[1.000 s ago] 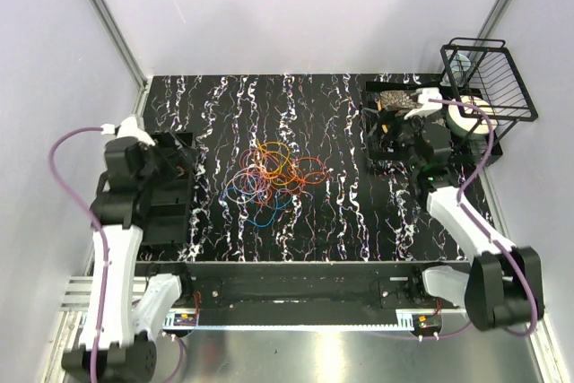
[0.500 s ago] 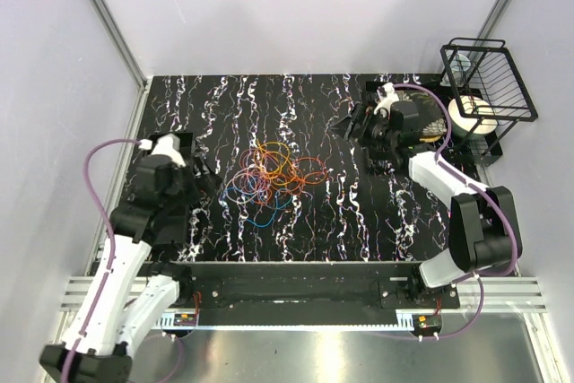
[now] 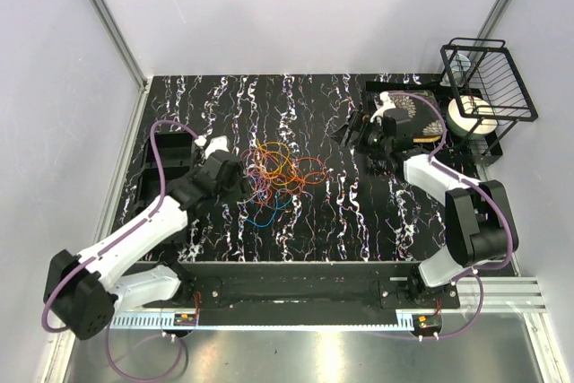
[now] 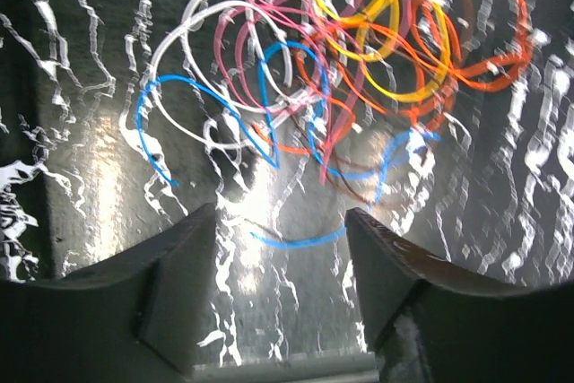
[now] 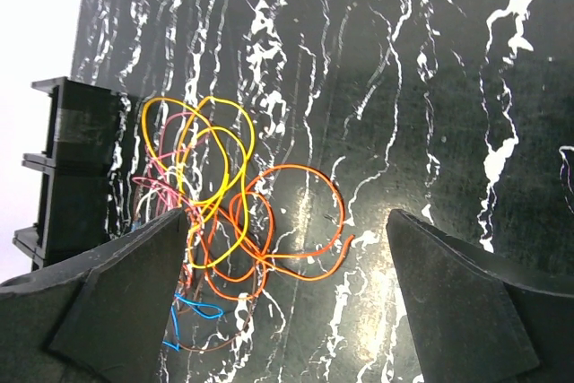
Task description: Untangle the cables
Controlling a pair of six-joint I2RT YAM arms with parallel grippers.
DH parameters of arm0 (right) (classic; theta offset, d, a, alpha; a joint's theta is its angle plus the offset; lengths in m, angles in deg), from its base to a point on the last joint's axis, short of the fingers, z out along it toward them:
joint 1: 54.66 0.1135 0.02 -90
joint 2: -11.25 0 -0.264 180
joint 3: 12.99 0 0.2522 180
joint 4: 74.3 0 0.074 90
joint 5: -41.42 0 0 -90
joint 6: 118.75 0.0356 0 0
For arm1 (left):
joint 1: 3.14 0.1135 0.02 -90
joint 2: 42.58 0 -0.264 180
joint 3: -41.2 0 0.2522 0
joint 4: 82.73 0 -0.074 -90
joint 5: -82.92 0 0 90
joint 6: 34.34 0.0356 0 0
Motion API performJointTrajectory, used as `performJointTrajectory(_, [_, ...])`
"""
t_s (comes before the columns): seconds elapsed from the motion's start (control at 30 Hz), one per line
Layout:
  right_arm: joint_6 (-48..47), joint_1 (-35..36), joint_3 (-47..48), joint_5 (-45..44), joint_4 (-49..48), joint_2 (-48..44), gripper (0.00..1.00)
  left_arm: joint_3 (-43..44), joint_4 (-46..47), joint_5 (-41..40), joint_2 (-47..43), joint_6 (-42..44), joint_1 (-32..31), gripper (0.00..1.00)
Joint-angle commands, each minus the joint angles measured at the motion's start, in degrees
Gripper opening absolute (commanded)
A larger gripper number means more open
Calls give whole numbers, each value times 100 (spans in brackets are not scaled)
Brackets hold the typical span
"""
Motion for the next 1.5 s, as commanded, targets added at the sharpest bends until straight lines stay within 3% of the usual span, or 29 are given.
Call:
performJointTrajectory(0.0, [26, 35, -11, -74, -265, 68, 98, 93, 559, -716, 303, -497, -29, 60])
performJointTrajectory(0.47, [25, 35, 50, -12, -177, 244, 98, 339, 858, -822, 1595, -752, -20, 53])
performJointTrajectory(1.07, [34, 35, 173, 75, -71, 411, 98, 260, 1139, -743, 2334, -910, -20, 39])
performJointTrajectory(1.13, [34, 26, 199, 75, -45, 446, 98, 269, 1131, -760, 2378, -919, -20, 34])
performJointTrajectory(1.17, [43, 35, 199, 75, -36, 455, 98, 278, 1113, -769, 2378, -928, -20, 22])
performJointTrajectory(1.27, [43, 26, 226, 84, -27, 490, 98, 304, 1043, -787, 2352, -928, -29, 0])
performJointTrajectory(1.47, [43, 35, 208, 84, -36, 481, 98, 673, 421, -866, 1852, -753, -20, 0])
